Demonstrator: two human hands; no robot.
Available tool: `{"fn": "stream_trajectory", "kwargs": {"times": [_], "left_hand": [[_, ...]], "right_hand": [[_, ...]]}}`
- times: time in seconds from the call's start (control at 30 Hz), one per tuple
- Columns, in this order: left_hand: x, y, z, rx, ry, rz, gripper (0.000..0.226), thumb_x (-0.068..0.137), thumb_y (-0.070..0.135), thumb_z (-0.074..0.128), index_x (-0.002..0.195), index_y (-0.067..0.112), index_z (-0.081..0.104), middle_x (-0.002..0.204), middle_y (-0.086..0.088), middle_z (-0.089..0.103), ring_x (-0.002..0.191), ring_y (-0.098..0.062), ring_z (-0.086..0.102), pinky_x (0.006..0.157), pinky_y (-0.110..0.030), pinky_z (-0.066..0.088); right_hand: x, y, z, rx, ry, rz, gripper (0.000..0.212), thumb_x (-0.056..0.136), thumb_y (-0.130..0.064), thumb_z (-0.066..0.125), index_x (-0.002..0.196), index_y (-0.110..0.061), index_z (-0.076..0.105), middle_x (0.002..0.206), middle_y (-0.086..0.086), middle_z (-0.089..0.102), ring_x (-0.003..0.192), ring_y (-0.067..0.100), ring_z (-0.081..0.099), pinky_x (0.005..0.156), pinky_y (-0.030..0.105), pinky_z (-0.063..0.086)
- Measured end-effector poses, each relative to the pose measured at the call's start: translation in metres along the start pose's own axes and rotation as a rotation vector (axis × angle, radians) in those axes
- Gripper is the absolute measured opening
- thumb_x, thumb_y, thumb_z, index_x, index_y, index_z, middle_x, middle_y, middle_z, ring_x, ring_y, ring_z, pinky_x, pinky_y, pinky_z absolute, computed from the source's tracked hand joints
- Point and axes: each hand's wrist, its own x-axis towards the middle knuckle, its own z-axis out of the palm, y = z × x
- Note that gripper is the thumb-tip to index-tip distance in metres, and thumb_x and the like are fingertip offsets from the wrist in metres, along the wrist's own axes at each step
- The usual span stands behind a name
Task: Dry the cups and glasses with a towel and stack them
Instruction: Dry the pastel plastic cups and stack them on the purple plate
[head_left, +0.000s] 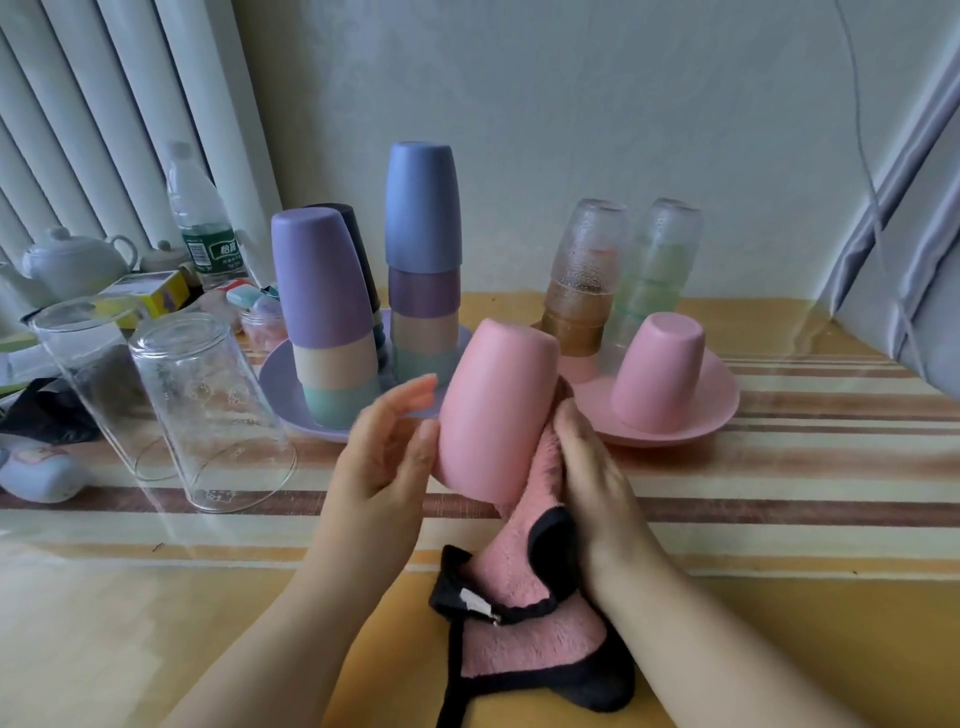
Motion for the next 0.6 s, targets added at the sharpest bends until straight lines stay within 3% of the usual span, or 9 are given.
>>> {"fn": "stream_trajectory", "kwargs": {"times": [0.07, 0.13, 0.23, 0.33, 0.4, 0.5, 0.53, 0.6], "left_hand": [[-0.003, 0.003, 0.001, 0.048, -0.019, 0.017, 0.033, 0.089, 0.045, 0.053, 0.119, 0.032, 0.059, 0.117, 0.008, 0.066, 0.101, 0.003, 0.061, 0.084, -0.016, 0.048], [-0.005, 0.002, 0.001, 0.078, -0.042, -0.045, 0.054, 0.075, 0.062, 0.052, 0.122, 0.038, 0.055, 0.117, 0.018, 0.064, 0.107, 0.007, 0.059, 0.087, -0.015, 0.048], [-0.003, 0.001, -0.003, 0.102, -0.060, -0.117, 0.066, 0.064, 0.070, 0.058, 0.121, 0.036, 0.054, 0.105, 0.019, 0.067, 0.097, 0.005, 0.063, 0.079, -0.020, 0.051], [-0.003, 0.001, -0.002, 0.100, -0.166, -0.174, 0.050, 0.073, 0.061, 0.062, 0.115, 0.034, 0.058, 0.100, 0.021, 0.069, 0.092, 0.003, 0.065, 0.074, -0.017, 0.049], [-0.005, 0.004, 0.001, 0.141, -0.257, -0.174, 0.046, 0.075, 0.060, 0.058, 0.113, 0.035, 0.058, 0.094, 0.026, 0.068, 0.086, 0.007, 0.063, 0.071, -0.009, 0.045], [-0.006, 0.005, 0.002, 0.132, -0.377, -0.204, 0.047, 0.074, 0.063, 0.059, 0.112, 0.036, 0.058, 0.090, 0.024, 0.068, 0.080, 0.005, 0.063, 0.068, -0.013, 0.048], [-0.007, 0.004, 0.001, 0.109, -0.403, -0.236, 0.043, 0.075, 0.061, 0.058, 0.111, 0.037, 0.059, 0.096, 0.018, 0.070, 0.085, 0.001, 0.065, 0.073, -0.018, 0.053], [-0.009, 0.004, 0.001, 0.007, -0.419, -0.306, 0.031, 0.077, 0.055, 0.057, 0.104, 0.042, 0.065, 0.104, 0.007, 0.071, 0.092, -0.005, 0.066, 0.080, -0.025, 0.054]], "right_hand": [[-0.004, 0.001, 0.001, -0.082, -0.064, -0.026, 0.050, 0.095, -0.048, 0.029, 0.143, -0.031, 0.035, 0.136, -0.027, 0.034, 0.120, -0.019, 0.028, 0.093, -0.008, 0.021], [-0.011, -0.001, 0.011, -0.166, -0.136, -0.009, 0.051, 0.091, -0.052, 0.024, 0.141, -0.042, 0.024, 0.131, -0.041, 0.026, 0.109, -0.034, 0.024, 0.078, -0.016, 0.016], [-0.016, 0.001, 0.020, -0.254, -0.176, -0.026, 0.054, 0.079, -0.060, 0.023, 0.132, -0.053, 0.018, 0.114, -0.051, 0.024, 0.103, -0.039, 0.023, 0.078, -0.014, 0.015], [-0.015, -0.001, 0.020, -0.214, -0.134, -0.086, 0.065, 0.083, -0.056, 0.025, 0.145, -0.038, 0.019, 0.134, -0.038, 0.025, 0.116, -0.032, 0.023, 0.087, -0.012, 0.016], [-0.012, -0.006, 0.014, -0.152, -0.060, -0.105, 0.049, 0.093, -0.043, 0.027, 0.141, -0.035, 0.022, 0.129, -0.037, 0.027, 0.109, -0.036, 0.025, 0.084, -0.014, 0.016], [-0.005, -0.014, 0.002, -0.130, 0.037, -0.066, 0.037, 0.100, -0.035, 0.030, 0.136, -0.032, 0.033, 0.113, -0.037, 0.032, 0.108, -0.022, 0.029, 0.076, -0.014, 0.019], [-0.003, -0.015, -0.001, -0.113, 0.061, -0.052, 0.033, 0.100, -0.036, 0.032, 0.131, -0.033, 0.040, 0.117, -0.033, 0.037, 0.112, -0.016, 0.032, 0.083, -0.010, 0.023], [0.000, -0.017, -0.003, -0.011, 0.092, -0.029, 0.027, 0.099, -0.041, 0.038, 0.116, -0.029, 0.055, 0.124, -0.020, 0.052, 0.119, -0.003, 0.045, 0.105, 0.014, 0.032]]}}
